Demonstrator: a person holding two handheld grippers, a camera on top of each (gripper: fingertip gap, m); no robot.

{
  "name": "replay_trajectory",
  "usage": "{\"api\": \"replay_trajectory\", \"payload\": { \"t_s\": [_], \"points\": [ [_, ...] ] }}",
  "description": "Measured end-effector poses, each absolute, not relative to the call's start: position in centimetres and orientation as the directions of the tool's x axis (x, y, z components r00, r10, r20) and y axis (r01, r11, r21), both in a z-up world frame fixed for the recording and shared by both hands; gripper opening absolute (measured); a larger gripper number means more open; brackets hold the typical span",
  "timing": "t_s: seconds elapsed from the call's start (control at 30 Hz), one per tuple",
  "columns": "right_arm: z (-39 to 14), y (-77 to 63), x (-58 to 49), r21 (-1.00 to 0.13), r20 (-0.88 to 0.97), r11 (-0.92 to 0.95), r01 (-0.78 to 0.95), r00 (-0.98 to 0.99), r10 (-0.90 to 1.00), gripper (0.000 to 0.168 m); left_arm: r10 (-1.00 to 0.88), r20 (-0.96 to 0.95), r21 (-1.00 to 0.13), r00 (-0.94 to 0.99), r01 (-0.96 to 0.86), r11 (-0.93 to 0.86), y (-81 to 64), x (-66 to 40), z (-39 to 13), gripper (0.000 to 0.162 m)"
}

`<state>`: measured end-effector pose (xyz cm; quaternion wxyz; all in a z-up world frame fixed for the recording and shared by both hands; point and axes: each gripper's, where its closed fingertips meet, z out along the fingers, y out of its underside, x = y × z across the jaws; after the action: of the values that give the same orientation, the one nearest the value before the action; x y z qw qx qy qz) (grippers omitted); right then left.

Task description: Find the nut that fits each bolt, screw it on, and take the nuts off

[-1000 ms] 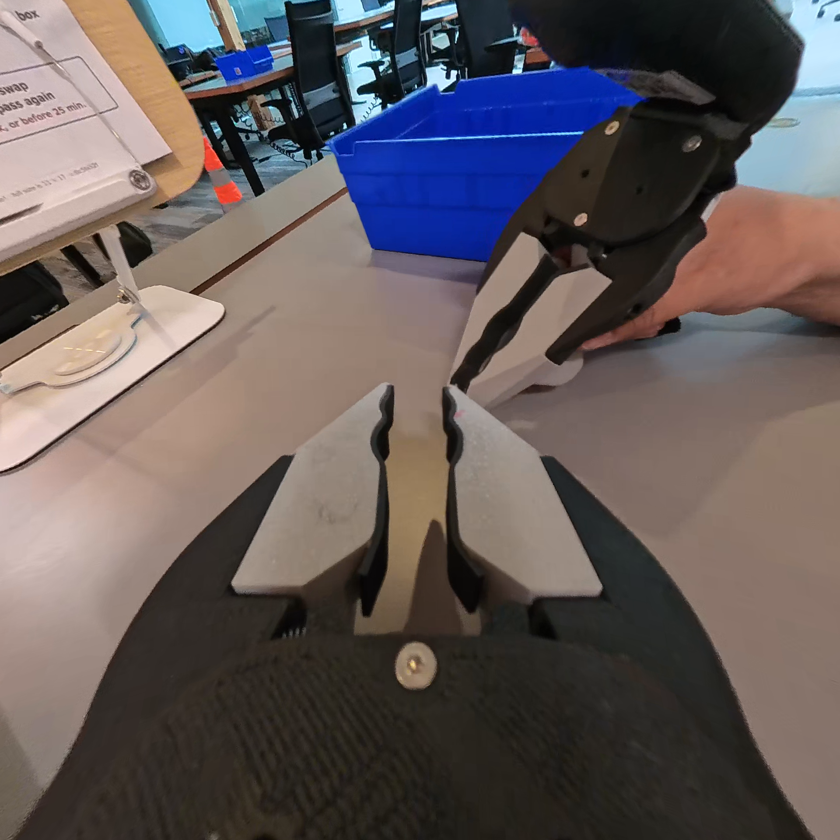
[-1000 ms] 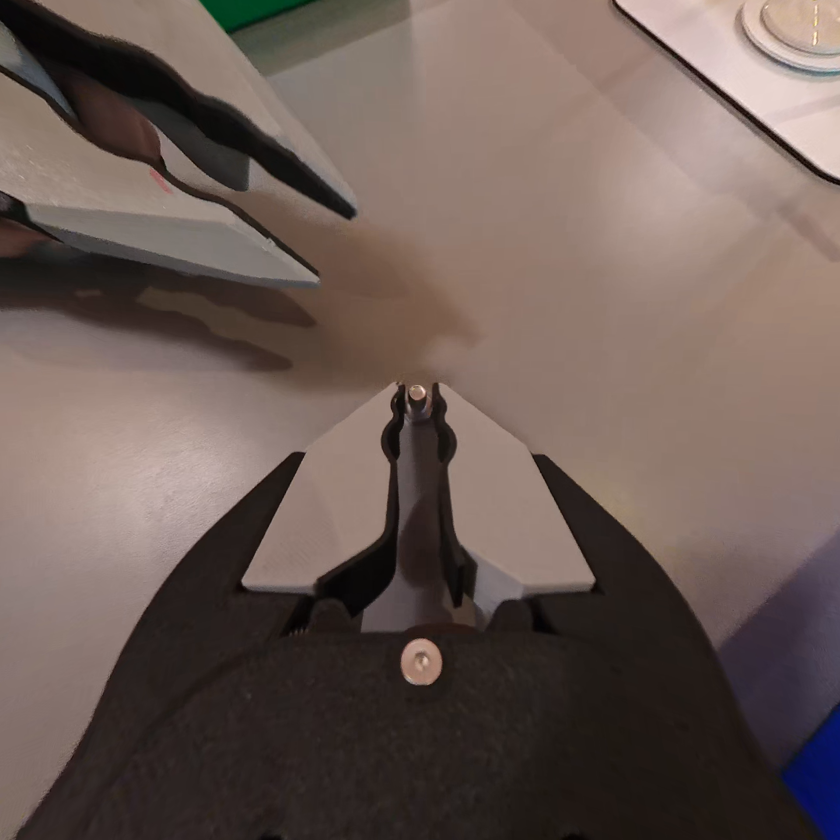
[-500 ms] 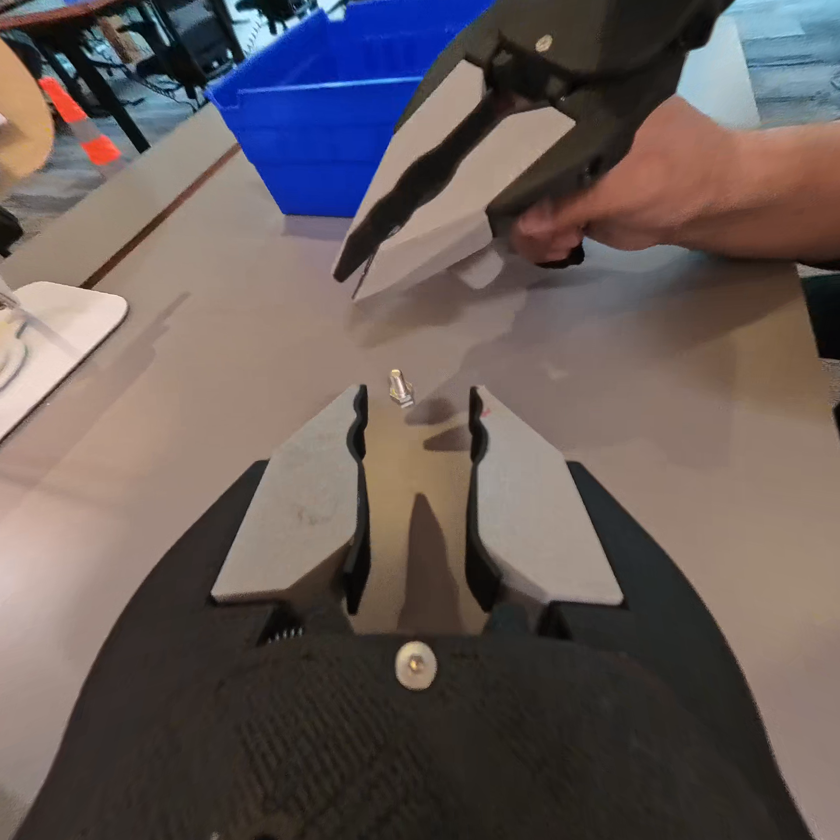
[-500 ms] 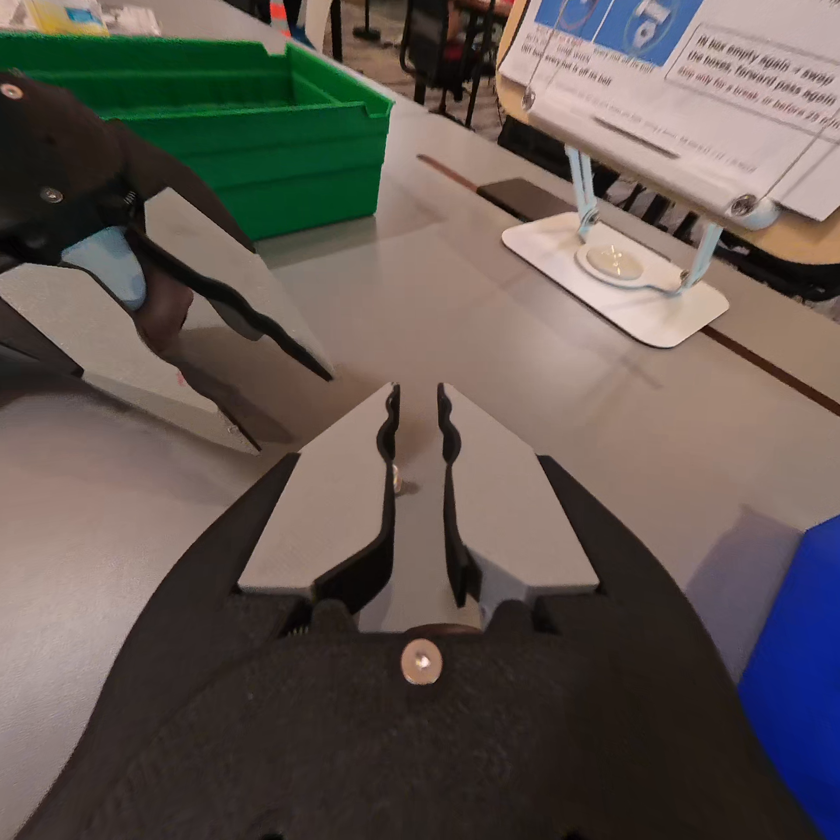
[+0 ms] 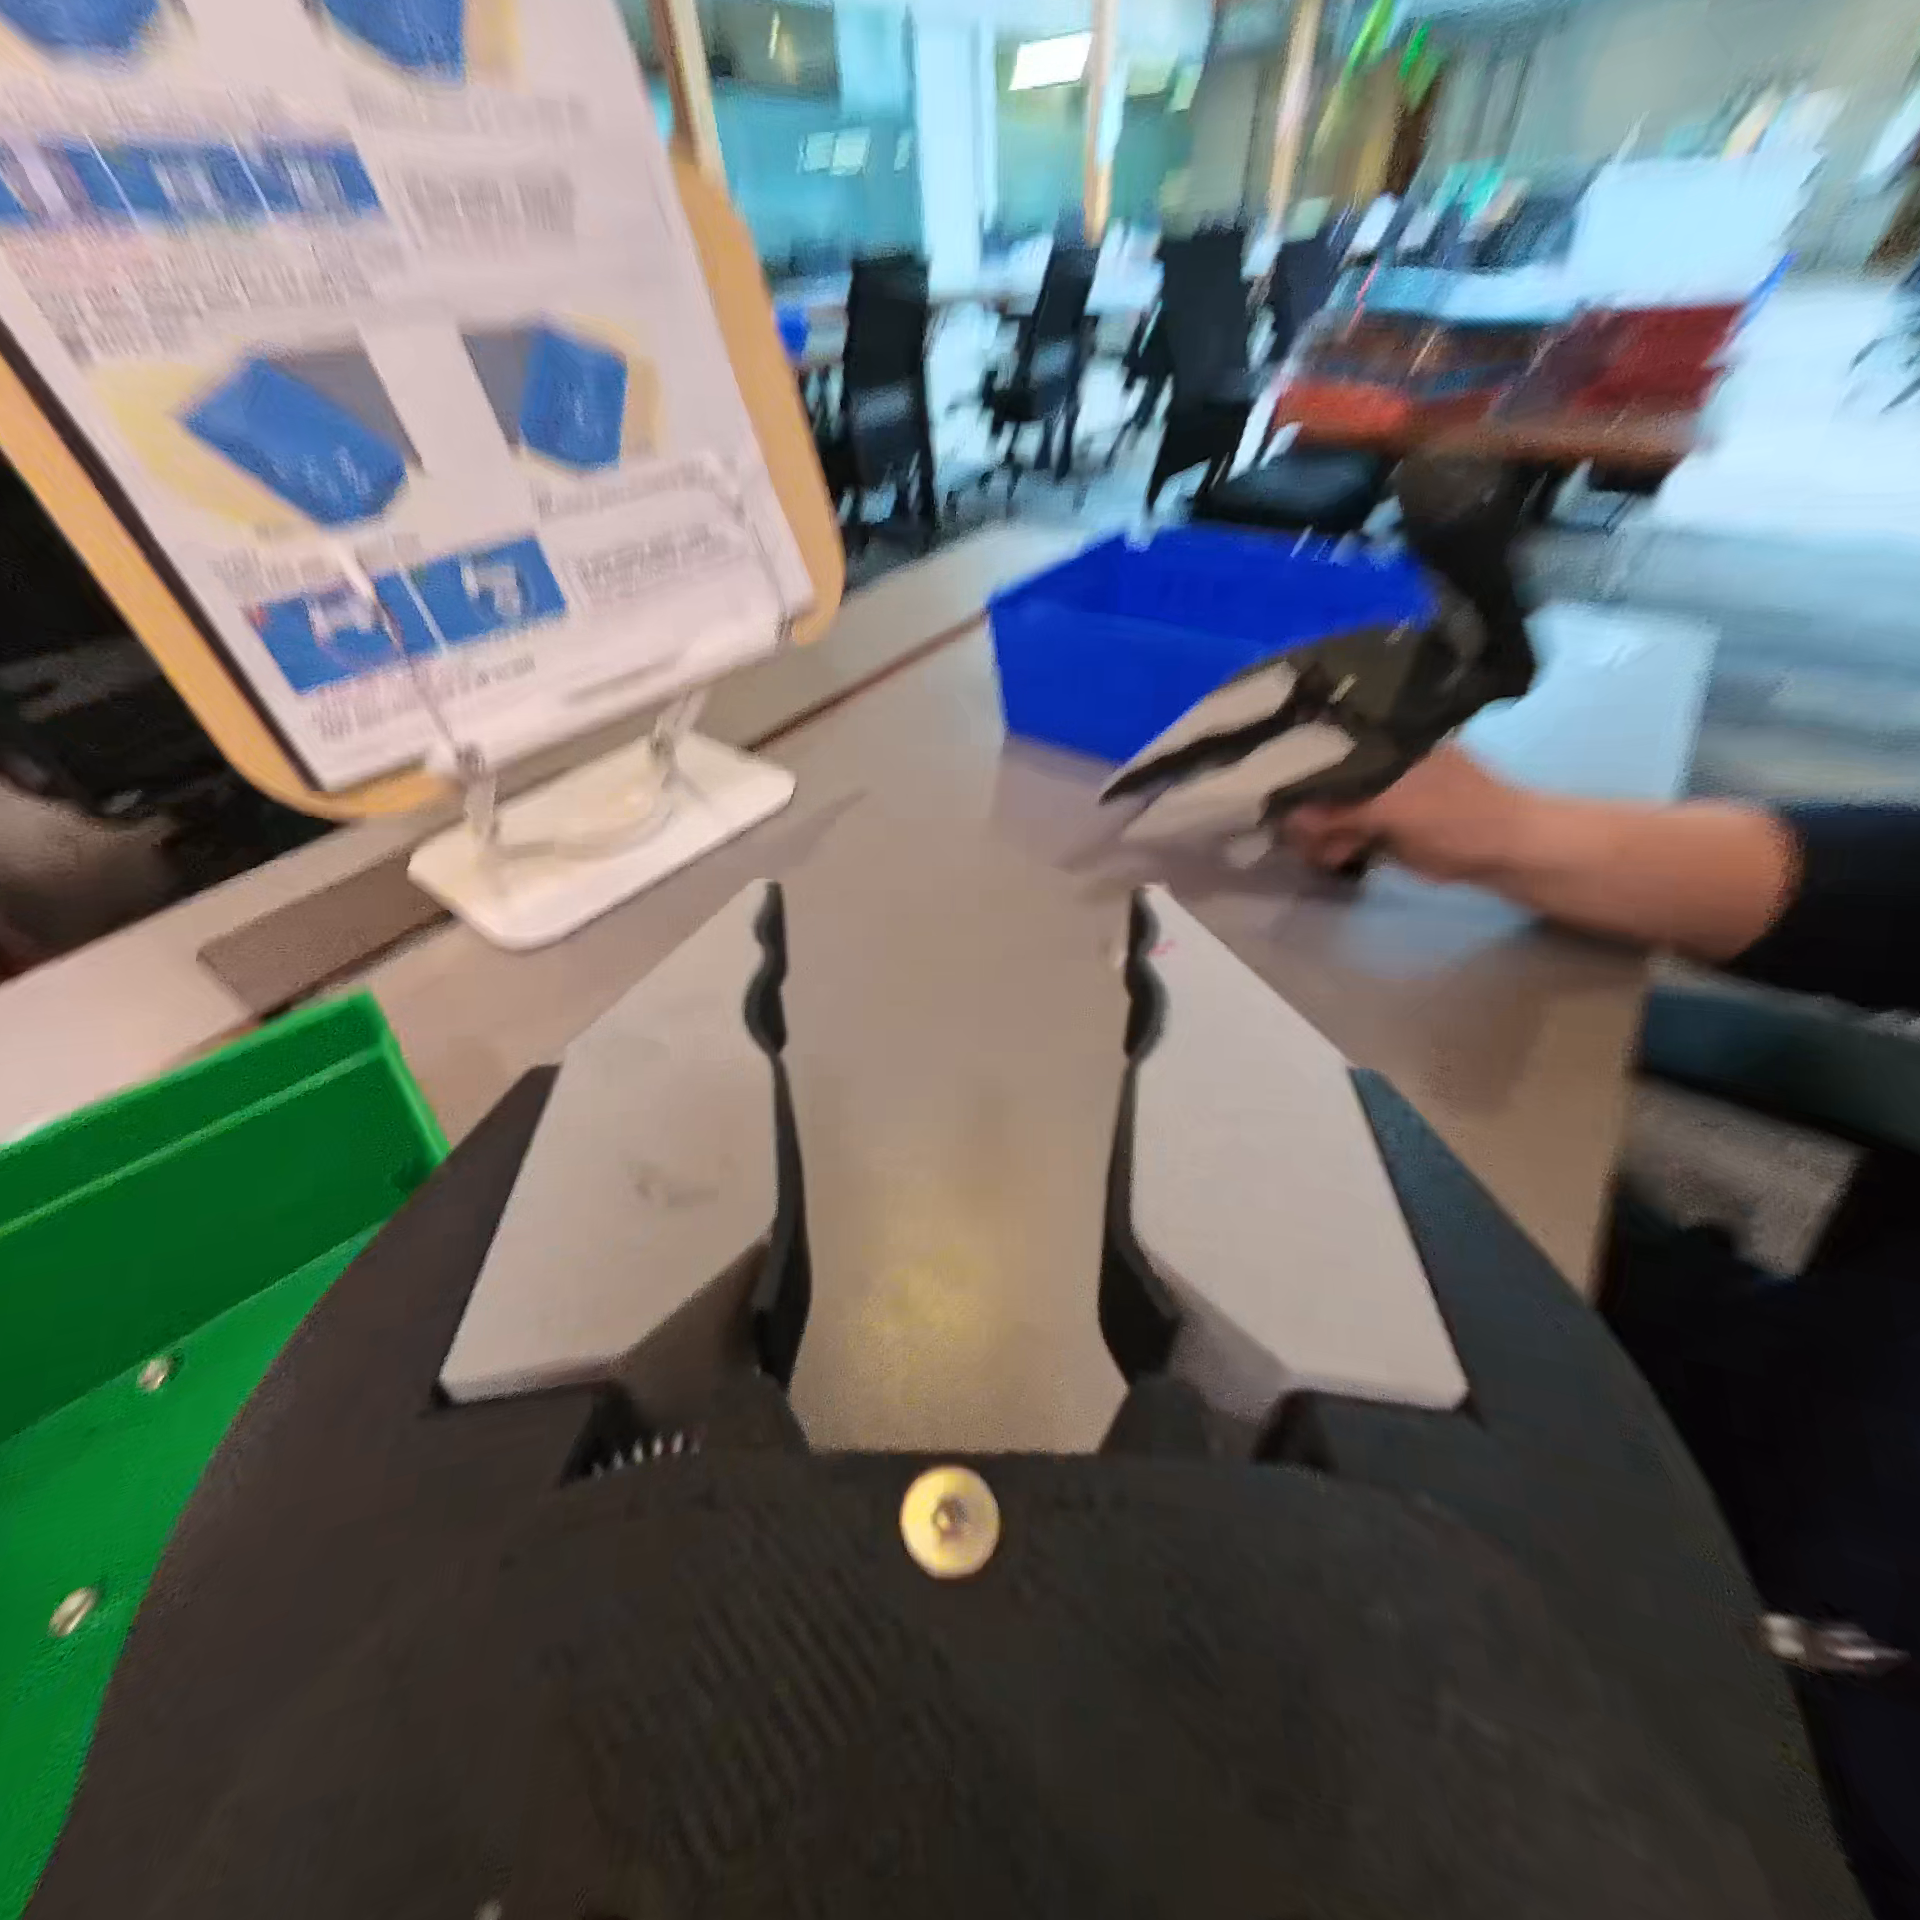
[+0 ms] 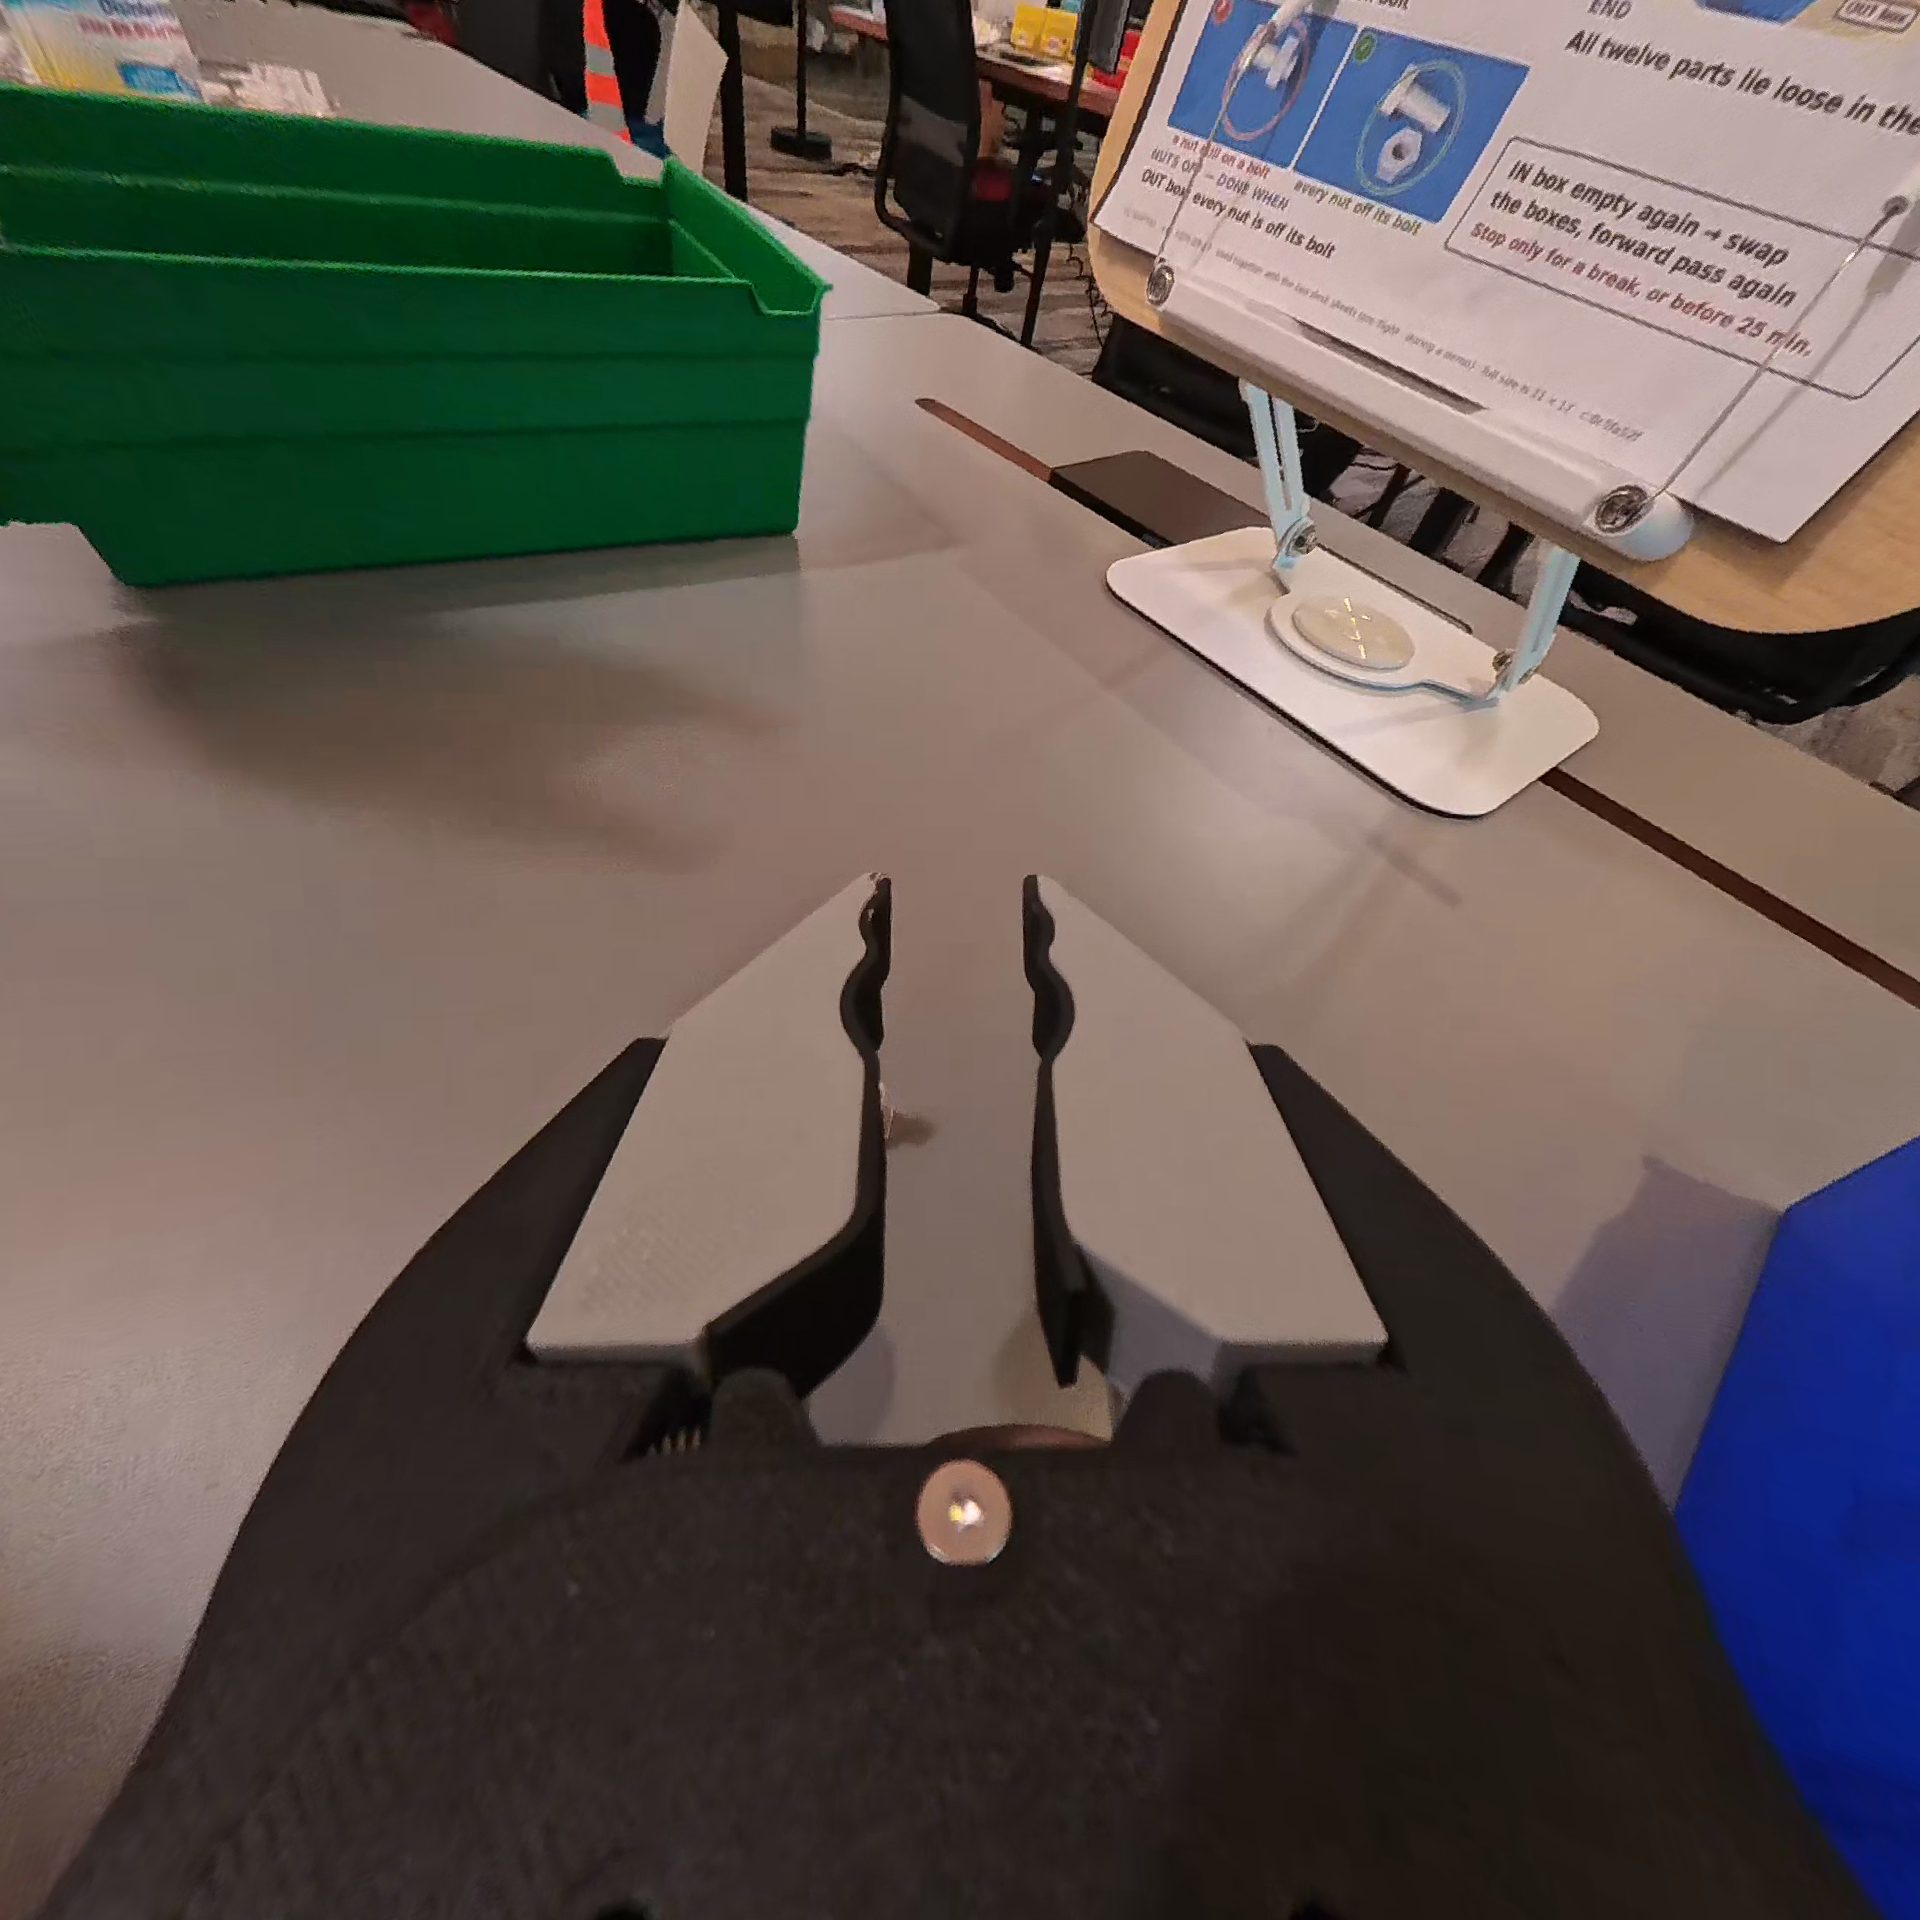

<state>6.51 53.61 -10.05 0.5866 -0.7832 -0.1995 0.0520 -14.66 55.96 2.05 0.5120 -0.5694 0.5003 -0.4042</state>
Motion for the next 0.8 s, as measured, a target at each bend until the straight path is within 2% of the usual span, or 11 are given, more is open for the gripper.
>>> {"api": "replay_trajectory", "payload": {
  "t_s": [0.07, 0.1, 0.17, 0.23, 0.3, 0.43, 0.5, 0.63, 0.67, 0.77, 0.8],
  "points": [
    [-10.2, 53.8, 6.7, -0.941, 0.13, -0.245, 0.232, 0.919, 0.372, 0.028, -0.991, -0.035, -0.999, 0.126, -0.038, 0.031, 54.9, -17.0, 5.6, 0.041],
    [-10.4, 53.9, 6.9, -0.94, 0.122, -0.254, 0.226, 0.921, 0.37, 0.03, -0.987, -0.043, -0.999, 0.152, -0.032, 0.039, 55.3, -18.2, 6.4, 0.037],
    [-10.5, 54.1, 7.4, -0.939, 0.118, -0.263, 0.22, 0.927, 0.355, 0.03, -0.96, -0.053, -0.994, 0.275, -0.105, 0.025, 57.4, -20.3, 6.0, 0.047],
    [-10.6, 54.3, 7.8, -0.94, 0.112, -0.267, 0.211, 0.932, 0.344, 0.029, -0.924, -0.046, -0.974, 0.38, -0.223, -0.043, 59.5, -22.4, 3.3, 0.055],
    [-10.5, 54.4, 8.0, -0.944, 0.097, -0.267, 0.194, 0.937, 0.335, 0.029, -0.858, -0.064, -0.946, 0.509, -0.305, -0.11, 62.2, -24.9, -0.1, 0.052],
    [-10.3, 54.3, 7.7, -0.946, 0.083, -0.266, 0.183, 0.934, 0.349, 0.029, -0.789, -0.096, -0.855, 0.607, -0.457, -0.247, 64.9, -28.6, -5.5, 0.05],
    [-10.1, 54.0, 7.4, -0.944, 0.1, -0.26, 0.201, 0.929, 0.356, 0.029, -0.769, -0.1, -0.823, 0.631, -0.486, -0.292, 65.2, -29.9, -7.3, 0.035],
    [-9.2, 53.5, 6.5, -0.946, 0.141, -0.223, 0.235, 0.918, 0.37, 0.03, -0.83, 0.039, -0.746, 0.556, -0.536, -0.394, 62.2, -27.6, -12.4, 0.023],
    [-9.0, 53.4, 6.3, -0.948, 0.138, -0.219, 0.233, 0.916, 0.376, 0.03, -0.835, 0.055, -0.735, 0.548, -0.544, -0.405, 61.6, -26.6, -13.4, 0.001],
    [-8.7, 53.0, 5.7, -0.95, 0.138, -0.207, 0.235, 0.907, 0.397, 0.03, -0.861, 0.04, -0.738, 0.508, -0.566, -0.368, 60.4, -23.4, -13.8, 0.0],
    [-8.6, 52.8, 5.5, -0.95, 0.145, -0.2, 0.241, 0.905, 0.4, 0.03, -0.876, 0.052, -0.74, 0.48, -0.57, -0.357, 60.1, -22.1, -13.5, 0.006]
  ]
}}
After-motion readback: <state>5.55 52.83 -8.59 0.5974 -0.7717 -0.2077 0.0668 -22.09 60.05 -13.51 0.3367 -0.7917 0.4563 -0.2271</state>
